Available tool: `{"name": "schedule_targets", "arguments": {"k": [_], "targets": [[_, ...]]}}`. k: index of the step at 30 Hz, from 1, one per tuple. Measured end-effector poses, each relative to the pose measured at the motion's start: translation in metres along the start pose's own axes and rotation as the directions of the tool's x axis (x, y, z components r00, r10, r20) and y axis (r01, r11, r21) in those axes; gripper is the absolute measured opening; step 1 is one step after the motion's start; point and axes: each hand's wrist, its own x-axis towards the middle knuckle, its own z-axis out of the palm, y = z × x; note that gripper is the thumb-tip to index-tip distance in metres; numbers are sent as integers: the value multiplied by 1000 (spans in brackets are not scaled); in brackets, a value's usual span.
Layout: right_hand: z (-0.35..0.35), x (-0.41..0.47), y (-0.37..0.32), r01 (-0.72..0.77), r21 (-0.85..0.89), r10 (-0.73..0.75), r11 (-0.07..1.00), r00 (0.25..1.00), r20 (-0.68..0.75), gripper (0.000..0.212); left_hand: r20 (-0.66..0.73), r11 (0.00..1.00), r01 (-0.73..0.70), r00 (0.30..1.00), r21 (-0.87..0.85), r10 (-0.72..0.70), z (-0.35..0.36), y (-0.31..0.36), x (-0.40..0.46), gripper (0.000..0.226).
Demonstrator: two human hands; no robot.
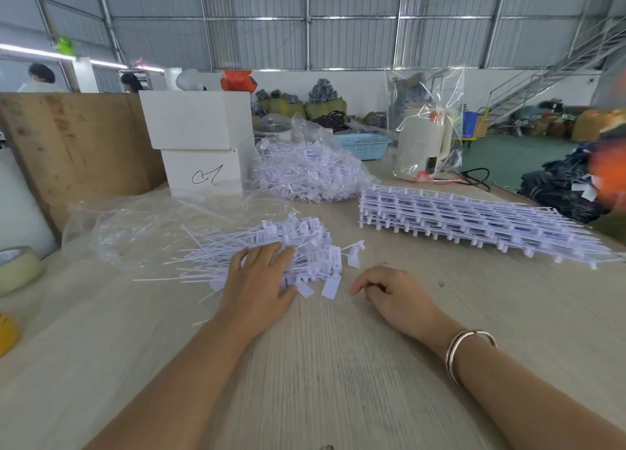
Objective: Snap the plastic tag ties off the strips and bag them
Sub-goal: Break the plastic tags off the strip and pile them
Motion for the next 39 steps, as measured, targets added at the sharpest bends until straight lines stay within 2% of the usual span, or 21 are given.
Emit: {"name": "schedule_targets", "arguments": {"k": [3, 6, 9, 12, 15, 19, 22, 26, 29, 31, 34, 39], "targets": [[6, 1, -3, 75, -65, -73, 995, 996, 43, 31, -45, 988, -122, 992, -93, 118, -7, 13, -3, 54], [5, 1, -1, 83, -79, -84, 993, 996, -6, 30, -77, 949, -278, 960, -145, 270, -13, 30, -6, 41], [2, 3, 5, -10, -14, 9, 1000, 995, -96, 35, -64, 890, -415, 909, -190, 411, -11, 41, -10, 29], [-4, 11, 13, -139, -13, 136, 990, 981, -138, 38, -21, 852, -472, 877, -227, 481, -7, 43, -10, 22], [-17, 23, 26, -217, -104, 199, 971, 967, -158, 31, -19, 850, -455, 884, -266, 467, -4, 41, -9, 20], [-38, 46, 43, -271, -315, 194, 910, 947, -257, 25, -9, 854, -428, 895, -294, 446, -3, 42, -10, 19], [-46, 63, 55, -263, -556, 115, 788, 951, -286, 27, -4, 862, -415, 902, -290, 433, -2, 42, -11, 22], [-48, 79, 65, -265, -710, 85, 653, 957, -279, 25, -3, 867, -403, 907, -292, 421, 1, 42, -11, 32], [-48, 88, 71, -194, -852, -2, 486, 975, -222, 26, 8, 864, -400, 906, -306, 422, 1, 42, -10, 32], [-49, 92, 77, -169, -905, -25, 391, 981, -194, 25, -7, 858, -404, 906, -317, 424, 1, 41, -10, 29], [-54, 95, 85, -173, -932, -17, 320, 982, -188, 22, 1, 855, -403, 904, -326, 427, 1, 41, -10, 26], [-58, 95, 90, -194, -916, -47, 350, 973, -225, 22, 13, 857, -422, 895, -296, 446, -2, 42, -10, 22]]}}
